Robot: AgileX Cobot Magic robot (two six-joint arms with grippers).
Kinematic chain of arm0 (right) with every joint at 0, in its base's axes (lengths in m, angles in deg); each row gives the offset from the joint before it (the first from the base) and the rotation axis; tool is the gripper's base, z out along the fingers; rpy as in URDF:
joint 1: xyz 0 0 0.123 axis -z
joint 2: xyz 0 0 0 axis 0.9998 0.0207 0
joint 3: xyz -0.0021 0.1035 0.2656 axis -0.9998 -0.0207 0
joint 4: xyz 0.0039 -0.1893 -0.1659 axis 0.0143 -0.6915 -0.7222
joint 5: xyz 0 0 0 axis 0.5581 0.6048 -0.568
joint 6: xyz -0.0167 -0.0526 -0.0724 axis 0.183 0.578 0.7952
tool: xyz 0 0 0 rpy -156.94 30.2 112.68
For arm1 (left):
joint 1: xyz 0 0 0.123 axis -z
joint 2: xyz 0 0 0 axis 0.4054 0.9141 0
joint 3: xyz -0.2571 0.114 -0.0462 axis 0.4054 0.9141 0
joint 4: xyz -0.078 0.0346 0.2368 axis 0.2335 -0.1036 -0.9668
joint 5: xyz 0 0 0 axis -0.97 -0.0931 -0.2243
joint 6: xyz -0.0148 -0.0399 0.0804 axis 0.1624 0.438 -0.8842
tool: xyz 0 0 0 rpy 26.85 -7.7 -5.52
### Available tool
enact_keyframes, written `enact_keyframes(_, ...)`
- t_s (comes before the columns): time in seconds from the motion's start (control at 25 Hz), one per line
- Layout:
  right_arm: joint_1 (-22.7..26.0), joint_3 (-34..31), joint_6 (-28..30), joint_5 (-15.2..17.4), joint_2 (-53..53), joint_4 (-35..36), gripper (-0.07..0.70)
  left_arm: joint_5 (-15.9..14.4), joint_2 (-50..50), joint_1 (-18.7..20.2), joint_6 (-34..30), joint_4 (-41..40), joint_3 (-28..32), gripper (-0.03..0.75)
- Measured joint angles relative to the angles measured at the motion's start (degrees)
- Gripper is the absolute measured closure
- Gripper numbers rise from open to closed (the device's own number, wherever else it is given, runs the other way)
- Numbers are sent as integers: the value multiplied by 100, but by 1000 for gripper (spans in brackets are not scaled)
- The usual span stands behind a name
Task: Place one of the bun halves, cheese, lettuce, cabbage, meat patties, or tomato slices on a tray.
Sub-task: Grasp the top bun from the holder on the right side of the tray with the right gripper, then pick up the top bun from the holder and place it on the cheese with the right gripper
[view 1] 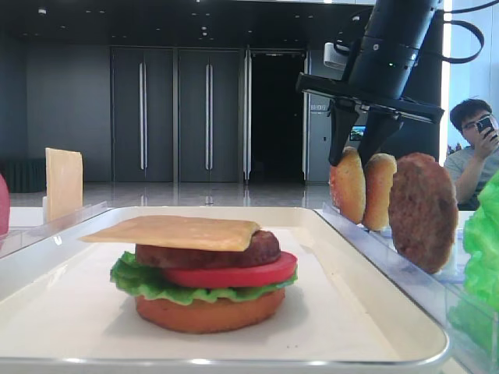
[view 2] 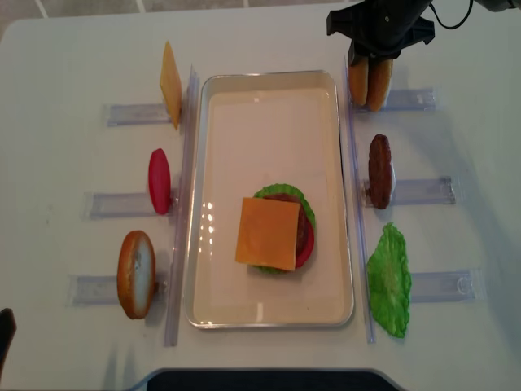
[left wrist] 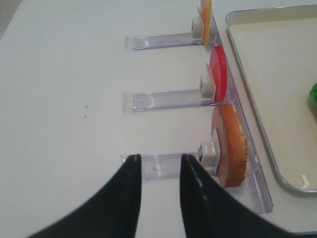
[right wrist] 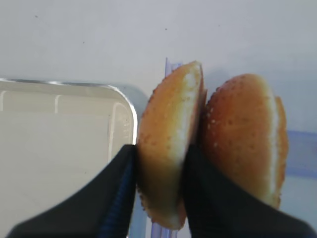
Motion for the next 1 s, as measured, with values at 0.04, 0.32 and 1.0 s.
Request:
enact_keyframes(0.04,0,0,0,8,0,0,391,0,0,0,0,0,0,508)
enact_keyframes(0.32,0,0,0,58,-5,0,393,0,0,0,0,0,0,533)
enact_keyframes(1.0,-59,63,248,677,-153,29,402,0,0,0,0,0,0,542)
